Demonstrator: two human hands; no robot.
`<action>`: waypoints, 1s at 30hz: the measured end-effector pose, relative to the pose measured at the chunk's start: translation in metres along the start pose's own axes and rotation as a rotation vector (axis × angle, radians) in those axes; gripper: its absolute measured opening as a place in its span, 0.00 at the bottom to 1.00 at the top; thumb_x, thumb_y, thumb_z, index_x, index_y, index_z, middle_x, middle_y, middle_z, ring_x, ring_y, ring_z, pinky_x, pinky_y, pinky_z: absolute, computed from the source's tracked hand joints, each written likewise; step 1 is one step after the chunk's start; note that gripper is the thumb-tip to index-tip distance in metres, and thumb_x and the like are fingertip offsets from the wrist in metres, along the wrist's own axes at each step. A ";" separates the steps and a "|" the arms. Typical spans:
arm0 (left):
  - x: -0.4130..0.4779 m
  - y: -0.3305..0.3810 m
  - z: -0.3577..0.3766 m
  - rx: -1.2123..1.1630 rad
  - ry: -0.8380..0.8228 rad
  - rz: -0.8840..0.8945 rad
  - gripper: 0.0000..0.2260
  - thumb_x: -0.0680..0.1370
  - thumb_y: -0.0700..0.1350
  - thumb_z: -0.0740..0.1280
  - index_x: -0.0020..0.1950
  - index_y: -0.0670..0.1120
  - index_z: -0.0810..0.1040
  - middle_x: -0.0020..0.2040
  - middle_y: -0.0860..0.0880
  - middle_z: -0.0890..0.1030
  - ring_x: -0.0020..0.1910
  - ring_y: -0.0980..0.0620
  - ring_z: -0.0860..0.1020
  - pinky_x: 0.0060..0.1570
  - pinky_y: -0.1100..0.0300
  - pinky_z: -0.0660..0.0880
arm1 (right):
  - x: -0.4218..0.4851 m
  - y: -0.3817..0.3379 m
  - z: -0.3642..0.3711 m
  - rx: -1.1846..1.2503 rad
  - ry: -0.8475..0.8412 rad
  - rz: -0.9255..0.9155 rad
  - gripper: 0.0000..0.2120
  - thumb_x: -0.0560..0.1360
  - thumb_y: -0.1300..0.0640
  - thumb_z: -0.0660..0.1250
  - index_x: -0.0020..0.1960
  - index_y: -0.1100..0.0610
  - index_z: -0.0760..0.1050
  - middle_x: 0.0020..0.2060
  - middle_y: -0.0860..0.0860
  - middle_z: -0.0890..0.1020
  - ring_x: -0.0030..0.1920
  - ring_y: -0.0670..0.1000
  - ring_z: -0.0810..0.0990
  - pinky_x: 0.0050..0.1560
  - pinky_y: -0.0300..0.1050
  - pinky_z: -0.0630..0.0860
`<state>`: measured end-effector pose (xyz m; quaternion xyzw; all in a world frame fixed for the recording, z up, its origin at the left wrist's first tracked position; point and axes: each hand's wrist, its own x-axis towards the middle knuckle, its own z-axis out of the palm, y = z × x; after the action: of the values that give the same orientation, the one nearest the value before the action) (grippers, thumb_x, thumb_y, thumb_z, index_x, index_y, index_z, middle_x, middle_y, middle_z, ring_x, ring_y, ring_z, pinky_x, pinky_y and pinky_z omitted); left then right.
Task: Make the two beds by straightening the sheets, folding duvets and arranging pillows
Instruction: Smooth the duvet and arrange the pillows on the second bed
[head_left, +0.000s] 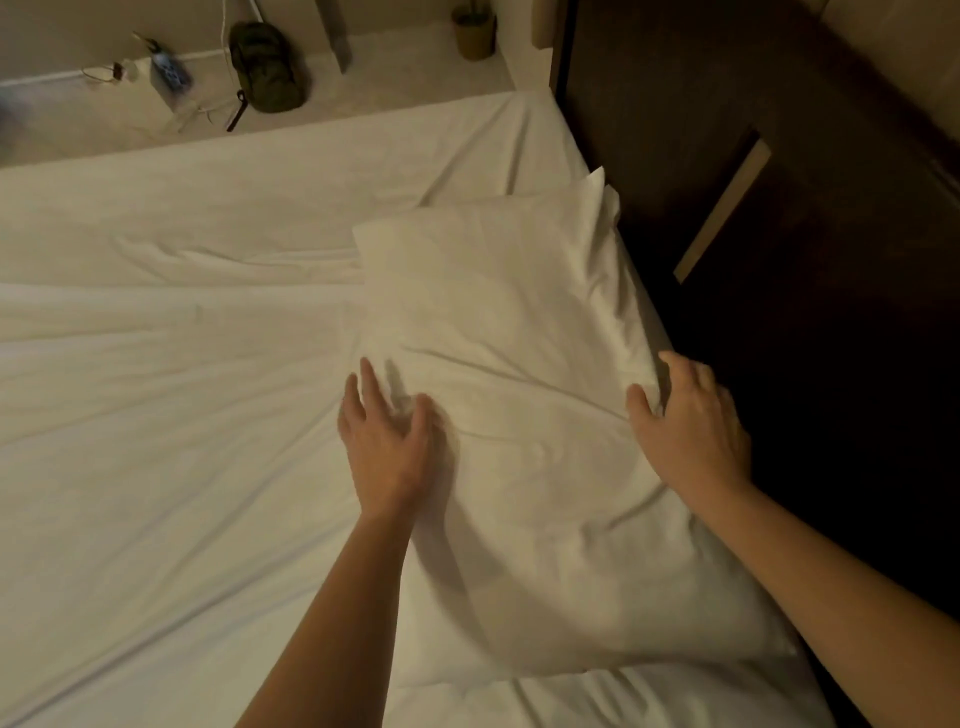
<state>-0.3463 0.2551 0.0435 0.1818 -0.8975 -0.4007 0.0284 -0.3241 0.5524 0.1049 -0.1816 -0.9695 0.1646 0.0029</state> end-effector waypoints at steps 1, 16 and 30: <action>0.006 0.011 0.001 0.070 0.046 0.101 0.33 0.82 0.60 0.62 0.84 0.58 0.51 0.84 0.49 0.55 0.82 0.48 0.52 0.81 0.49 0.53 | 0.008 -0.005 0.001 0.023 0.028 -0.042 0.28 0.78 0.41 0.61 0.75 0.50 0.63 0.72 0.55 0.69 0.67 0.62 0.71 0.60 0.57 0.74; 0.107 0.055 0.077 0.435 -0.074 0.300 0.28 0.84 0.66 0.45 0.84 0.62 0.48 0.85 0.50 0.47 0.84 0.46 0.43 0.81 0.44 0.43 | 0.160 -0.080 0.094 -0.052 -0.171 -0.267 0.29 0.81 0.35 0.44 0.80 0.37 0.45 0.81 0.49 0.49 0.80 0.53 0.46 0.79 0.56 0.42; 0.126 -0.010 0.056 0.204 -0.138 0.231 0.27 0.86 0.62 0.45 0.84 0.57 0.52 0.85 0.54 0.54 0.83 0.57 0.48 0.82 0.50 0.49 | 0.175 -0.001 0.091 -0.028 -0.292 0.098 0.31 0.81 0.37 0.39 0.82 0.46 0.43 0.81 0.49 0.50 0.80 0.58 0.50 0.76 0.66 0.52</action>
<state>-0.4715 0.2444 -0.0135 0.0513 -0.9483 -0.3133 -0.0059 -0.4941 0.5845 0.0102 -0.2026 -0.9518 0.1759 -0.1487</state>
